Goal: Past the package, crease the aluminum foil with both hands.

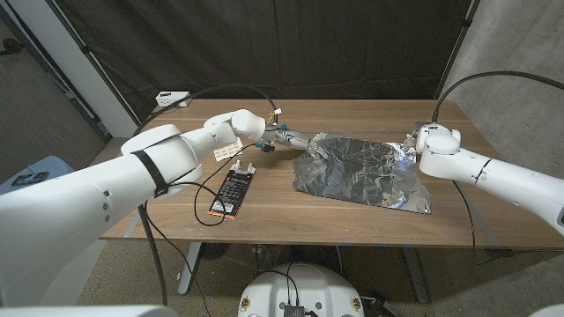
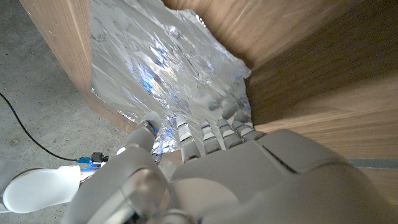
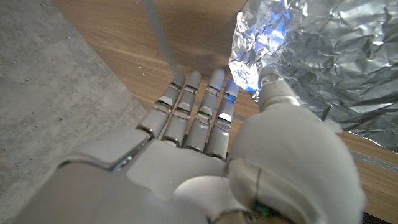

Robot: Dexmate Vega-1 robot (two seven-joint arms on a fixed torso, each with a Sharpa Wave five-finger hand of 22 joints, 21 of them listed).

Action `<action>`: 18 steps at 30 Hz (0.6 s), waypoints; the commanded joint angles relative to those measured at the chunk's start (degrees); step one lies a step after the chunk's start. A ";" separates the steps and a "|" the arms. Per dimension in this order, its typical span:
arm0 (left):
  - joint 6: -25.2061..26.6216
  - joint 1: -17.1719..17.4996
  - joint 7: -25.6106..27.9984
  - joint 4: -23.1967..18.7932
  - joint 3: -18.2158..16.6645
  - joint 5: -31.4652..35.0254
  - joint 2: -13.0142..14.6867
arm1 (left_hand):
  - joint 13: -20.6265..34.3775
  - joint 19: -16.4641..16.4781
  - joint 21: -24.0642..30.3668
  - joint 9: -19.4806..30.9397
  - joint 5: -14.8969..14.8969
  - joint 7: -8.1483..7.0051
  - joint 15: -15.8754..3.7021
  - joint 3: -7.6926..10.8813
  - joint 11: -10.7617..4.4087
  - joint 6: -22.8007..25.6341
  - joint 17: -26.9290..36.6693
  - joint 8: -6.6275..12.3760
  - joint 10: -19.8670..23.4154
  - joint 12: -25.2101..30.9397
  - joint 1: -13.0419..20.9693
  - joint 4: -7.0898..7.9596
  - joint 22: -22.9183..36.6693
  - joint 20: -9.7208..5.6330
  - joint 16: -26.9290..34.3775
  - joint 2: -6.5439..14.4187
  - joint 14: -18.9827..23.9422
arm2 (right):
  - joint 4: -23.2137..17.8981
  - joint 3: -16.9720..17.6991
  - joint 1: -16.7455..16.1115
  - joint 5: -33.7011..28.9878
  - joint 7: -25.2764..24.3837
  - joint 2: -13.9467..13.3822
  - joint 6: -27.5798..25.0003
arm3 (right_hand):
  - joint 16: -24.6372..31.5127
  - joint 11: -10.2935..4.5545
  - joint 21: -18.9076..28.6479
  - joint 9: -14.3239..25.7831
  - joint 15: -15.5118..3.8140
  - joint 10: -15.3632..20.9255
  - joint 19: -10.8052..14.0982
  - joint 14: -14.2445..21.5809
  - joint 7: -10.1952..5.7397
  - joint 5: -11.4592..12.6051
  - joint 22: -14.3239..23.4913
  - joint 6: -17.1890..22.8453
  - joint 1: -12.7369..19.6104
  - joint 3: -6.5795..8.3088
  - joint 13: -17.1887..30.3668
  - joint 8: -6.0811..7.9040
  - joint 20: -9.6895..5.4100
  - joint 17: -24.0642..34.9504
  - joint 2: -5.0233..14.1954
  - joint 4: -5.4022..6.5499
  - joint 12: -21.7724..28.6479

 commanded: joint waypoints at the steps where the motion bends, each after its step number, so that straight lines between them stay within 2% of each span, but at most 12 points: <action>1: -0.37 0.52 -1.36 -0.45 -0.54 -0.32 0.09 | 0.07 0.50 0.21 0.13 -0.18 -0.06 -0.08 0.06 -0.16 0.25 0.15 -0.23 0.49 0.23 0.55 -0.23 0.06 0.29 0.13 0.05 0.39 | 2.51 1.51 -3.10 -2.41 -5.83 2.47 -0.05 | 1.20 -1.11 0.60 0.17 -8.32 2.82 1.46 2.02 -0.69 0.52 0.29 3.07 1.29 -0.78 0.30 0.94 -0.67 0.76 -0.07 -0.02 1.24; 6: -0.55 0.73 -2.01 -0.80 -0.86 -0.42 0.28 | 0.07 0.51 0.21 0.13 -0.19 -0.07 -0.03 0.05 -0.15 0.27 0.16 -0.25 0.51 0.22 0.65 -0.27 0.06 0.29 0.13 0.06 0.45 | 3.39 2.31 -4.03 -2.24 -7.81 3.36 0.00 | 2.03 -1.64 0.78 0.18 -8.91 4.53 2.30 3.52 -1.02 0.67 0.29 4.61 2.08 -1.13 0.32 1.26 -1.16 1.23 -0.02 -0.06 1.94; 13: -0.55 1.11 -2.94 -1.31 -1.35 -0.54 0.50 | 0.08 0.53 0.20 0.14 -0.22 -0.11 -0.08 0.04 -0.13 0.26 0.16 -0.28 0.46 0.17 0.78 -0.33 0.05 0.28 0.13 0.04 0.53 | 3.20 3.21 -5.18 -2.12 -9.73 3.28 0.73 | 2.69 -2.22 0.93 0.18 -9.22 6.73 3.26 4.97 -1.44 0.84 0.30 7.16 3.23 -1.43 0.20 1.90 -2.00 1.67 0.23 -0.08 2.72; 15: -0.58 1.16 -3.12 -1.42 -1.43 -0.51 0.52 | 0.08 0.54 0.20 0.14 -0.22 -0.11 -0.10 0.03 -0.13 0.29 0.16 -0.28 0.52 0.18 0.81 -0.34 0.05 0.26 0.12 0.04 0.54 | 3.25 3.40 -5.33 -2.12 -10.07 3.40 0.53 | 2.83 -2.89 1.00 0.20 -9.31 7.40 3.61 5.41 -1.51 0.88 0.30 7.44 3.65 -1.48 0.27 1.92 -2.30 1.70 0.39 -0.09 3.00; 16: -0.64 1.17 -3.16 -1.49 -1.43 -0.43 0.55 | 0.08 0.54 0.20 0.14 -0.22 -0.12 -0.11 0.03 -0.16 0.29 0.16 -0.28 0.52 0.18 0.83 -0.35 0.05 0.29 0.13 0.03 0.58 | 3.18 3.45 -5.41 -2.10 -10.14 3.27 0.75 | 2.87 -3.81 1.03 0.21 -9.34 7.86 3.78 5.58 -1.54 0.88 0.30 7.70 3.86 -1.56 0.33 1.96 -2.34 1.71 0.42 -0.09 3.20; 18: -0.70 1.22 -3.32 -1.59 -1.53 -0.42 0.58 | 0.08 0.52 0.19 0.14 -0.23 -0.12 -0.11 0.02 -0.07 0.28 0.17 -0.29 0.48 0.15 0.86 -0.37 0.05 0.27 0.13 0.02 0.61 | 3.13 3.60 -5.56 -2.14 -10.44 3.29 0.69 | 2.93 -4.18 1.08 0.22 -9.46 8.15 4.01 5.82 -1.65 0.92 0.30 8.38 4.19 -1.56 0.32 2.18 -2.51 1.75 0.52 -0.13 3.29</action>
